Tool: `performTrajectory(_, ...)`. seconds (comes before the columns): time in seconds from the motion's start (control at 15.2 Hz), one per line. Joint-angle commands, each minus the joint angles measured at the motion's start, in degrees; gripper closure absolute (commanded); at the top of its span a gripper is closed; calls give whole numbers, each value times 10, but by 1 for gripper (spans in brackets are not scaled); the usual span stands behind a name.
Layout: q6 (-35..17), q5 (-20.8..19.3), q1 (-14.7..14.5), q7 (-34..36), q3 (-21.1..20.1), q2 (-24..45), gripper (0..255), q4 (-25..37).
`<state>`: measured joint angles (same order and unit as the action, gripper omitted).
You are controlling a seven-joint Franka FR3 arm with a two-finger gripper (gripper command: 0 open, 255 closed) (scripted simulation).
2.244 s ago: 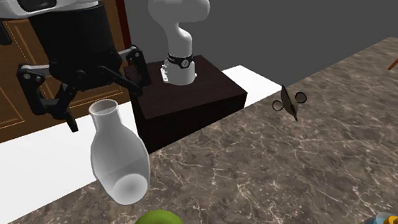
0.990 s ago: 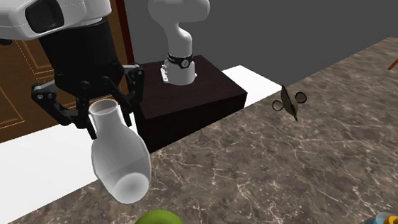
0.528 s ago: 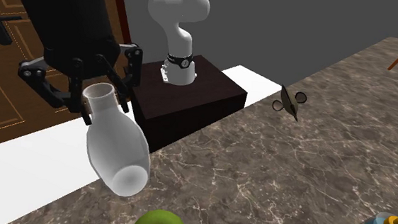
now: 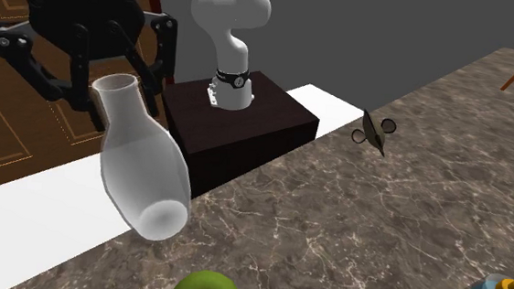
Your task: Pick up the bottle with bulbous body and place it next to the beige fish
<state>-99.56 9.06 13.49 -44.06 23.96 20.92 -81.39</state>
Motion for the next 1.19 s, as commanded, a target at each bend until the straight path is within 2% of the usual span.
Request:
performTrajectory(0.0, 15, 0, 2, 0, 0, 0, 255, 16)
performTrajectory(0.59, 91, 4, 13, 2, 2, 13, 255, 104)
performTrajectory(1.12, 171, 16, 32, 2, 1, 42, 255, 212)
